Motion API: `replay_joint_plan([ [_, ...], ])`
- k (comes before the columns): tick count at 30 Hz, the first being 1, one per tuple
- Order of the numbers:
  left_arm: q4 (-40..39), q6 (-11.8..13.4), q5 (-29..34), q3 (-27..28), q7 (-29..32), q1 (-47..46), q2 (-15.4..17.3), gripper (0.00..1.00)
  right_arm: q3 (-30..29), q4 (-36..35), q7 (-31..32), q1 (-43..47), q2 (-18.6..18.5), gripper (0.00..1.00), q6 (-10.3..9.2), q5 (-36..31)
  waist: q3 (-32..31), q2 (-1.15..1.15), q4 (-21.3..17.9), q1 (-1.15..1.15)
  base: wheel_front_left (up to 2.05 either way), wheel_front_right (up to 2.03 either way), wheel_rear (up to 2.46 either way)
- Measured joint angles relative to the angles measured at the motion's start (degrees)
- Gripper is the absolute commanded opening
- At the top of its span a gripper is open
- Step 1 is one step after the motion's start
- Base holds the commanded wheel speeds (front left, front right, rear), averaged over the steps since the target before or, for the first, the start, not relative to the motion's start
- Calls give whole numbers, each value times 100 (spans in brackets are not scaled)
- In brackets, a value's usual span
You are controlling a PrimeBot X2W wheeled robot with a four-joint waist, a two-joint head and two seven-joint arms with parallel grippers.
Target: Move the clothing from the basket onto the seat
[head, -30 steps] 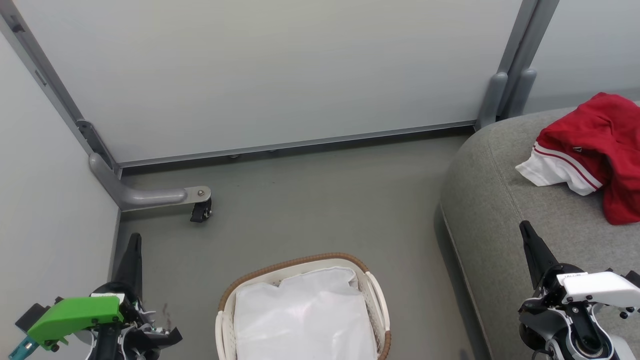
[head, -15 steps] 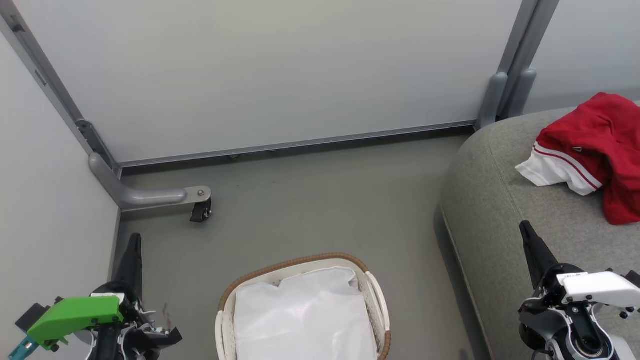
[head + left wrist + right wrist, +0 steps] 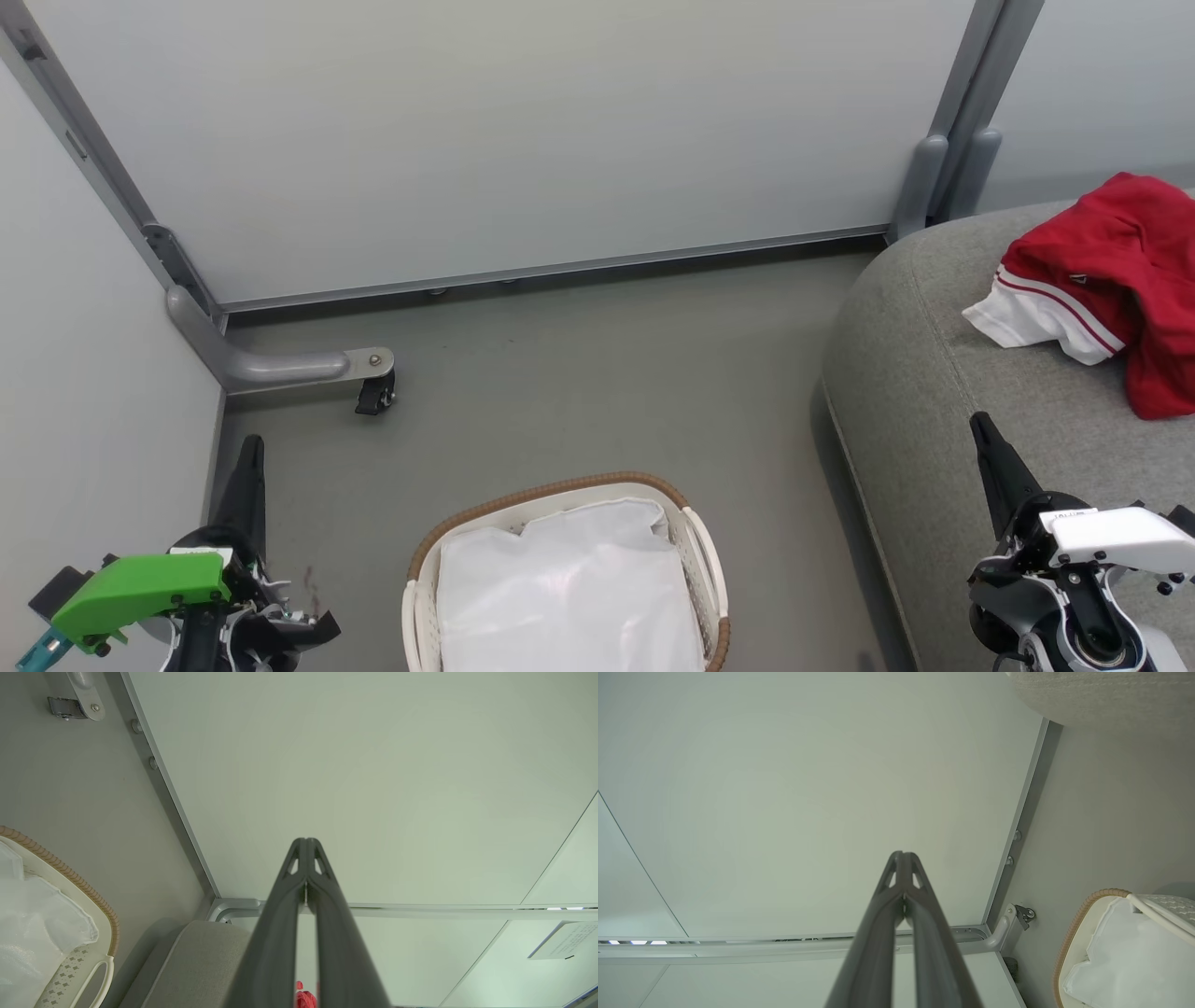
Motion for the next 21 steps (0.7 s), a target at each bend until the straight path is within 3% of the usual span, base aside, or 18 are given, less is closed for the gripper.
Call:
replay_joint_plan([
  [21, 0, 0, 0, 0, 0, -1, 0, 0, 0, 0, 0, 0, 0, 0, 0, 0, 0, 0, 0, 0, 0, 0, 0],
])
